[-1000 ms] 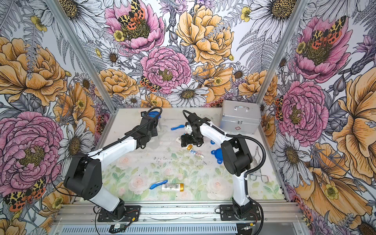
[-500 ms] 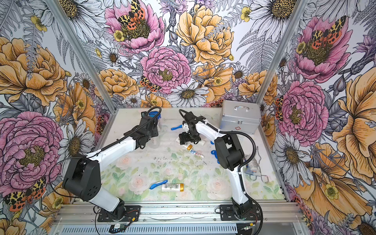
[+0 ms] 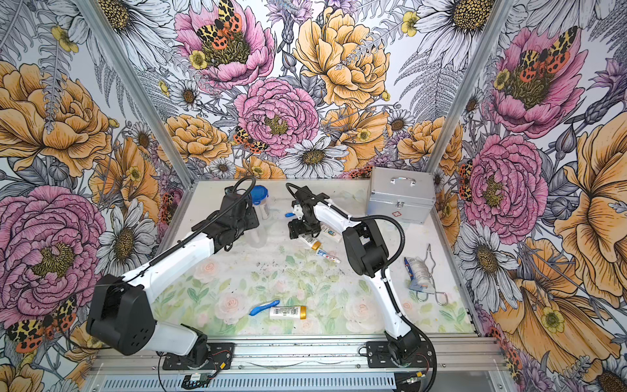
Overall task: Pack away toiletry kits
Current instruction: Place the toiletry item into the container, then pick up the toiletry item from the center of the board.
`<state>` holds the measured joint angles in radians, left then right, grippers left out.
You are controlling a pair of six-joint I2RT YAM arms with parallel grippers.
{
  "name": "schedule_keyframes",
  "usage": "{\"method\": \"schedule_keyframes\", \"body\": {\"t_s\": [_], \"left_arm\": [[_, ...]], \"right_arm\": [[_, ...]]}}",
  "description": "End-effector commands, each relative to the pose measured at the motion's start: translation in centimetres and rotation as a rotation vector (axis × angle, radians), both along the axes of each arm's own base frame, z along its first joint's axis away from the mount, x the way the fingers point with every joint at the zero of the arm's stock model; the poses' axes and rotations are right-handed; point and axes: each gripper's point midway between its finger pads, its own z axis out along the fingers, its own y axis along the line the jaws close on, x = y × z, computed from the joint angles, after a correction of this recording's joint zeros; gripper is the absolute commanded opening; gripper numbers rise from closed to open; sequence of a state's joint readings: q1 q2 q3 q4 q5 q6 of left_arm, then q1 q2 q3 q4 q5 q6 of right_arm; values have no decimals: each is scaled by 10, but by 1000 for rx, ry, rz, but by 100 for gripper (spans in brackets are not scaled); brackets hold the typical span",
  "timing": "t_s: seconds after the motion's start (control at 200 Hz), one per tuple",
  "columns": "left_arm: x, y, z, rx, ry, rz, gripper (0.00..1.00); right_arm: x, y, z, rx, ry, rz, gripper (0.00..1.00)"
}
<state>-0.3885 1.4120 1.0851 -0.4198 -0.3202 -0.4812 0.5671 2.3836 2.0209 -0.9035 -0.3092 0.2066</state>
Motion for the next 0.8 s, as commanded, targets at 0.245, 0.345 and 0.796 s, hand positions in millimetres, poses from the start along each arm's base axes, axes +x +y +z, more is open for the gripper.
{"method": "schedule_keyframes", "body": {"t_s": [0.245, 0.345, 0.796], "left_arm": [[-36, 31, 34, -96, 41, -5, 62], [-43, 30, 39, -93, 80, -40, 62], [-42, -54, 34, -152, 297, -247, 64]], "right_arm": [[-60, 49, 6, 75, 19, 236, 74], [-79, 49, 10, 104, 26, 264, 74], [-117, -9, 91, 214, 17, 97, 75]]}}
